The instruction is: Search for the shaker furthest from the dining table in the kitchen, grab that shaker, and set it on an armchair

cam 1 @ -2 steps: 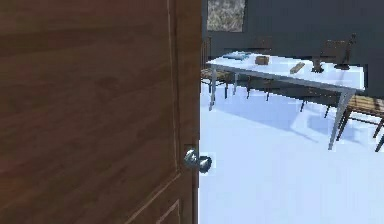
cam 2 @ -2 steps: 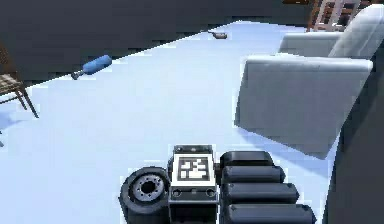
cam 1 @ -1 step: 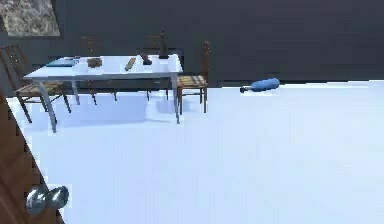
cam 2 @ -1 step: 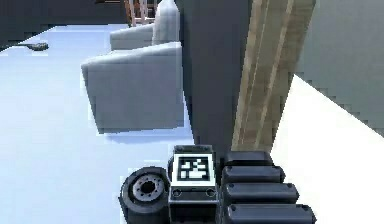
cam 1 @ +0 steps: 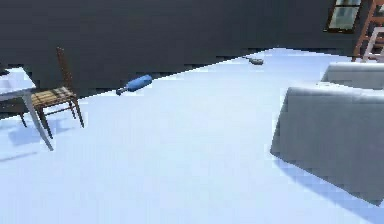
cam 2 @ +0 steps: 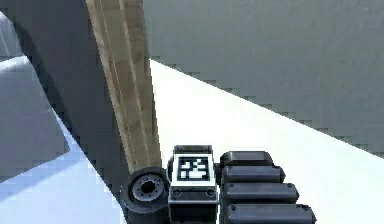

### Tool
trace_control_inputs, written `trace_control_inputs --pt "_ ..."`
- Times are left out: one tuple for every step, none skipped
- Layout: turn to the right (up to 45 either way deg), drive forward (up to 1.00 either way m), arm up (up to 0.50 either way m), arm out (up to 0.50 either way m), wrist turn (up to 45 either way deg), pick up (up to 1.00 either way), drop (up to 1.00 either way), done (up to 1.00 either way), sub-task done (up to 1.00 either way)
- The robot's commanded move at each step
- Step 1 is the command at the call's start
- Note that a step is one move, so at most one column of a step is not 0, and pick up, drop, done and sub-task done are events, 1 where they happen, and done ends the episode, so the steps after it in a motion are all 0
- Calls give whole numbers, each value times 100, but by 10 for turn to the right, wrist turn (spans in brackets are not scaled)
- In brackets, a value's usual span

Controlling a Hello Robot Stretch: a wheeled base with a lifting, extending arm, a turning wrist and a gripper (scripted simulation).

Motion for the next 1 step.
trace_control_inputs --pt "0 35 0 0 0 0 0 0 0"
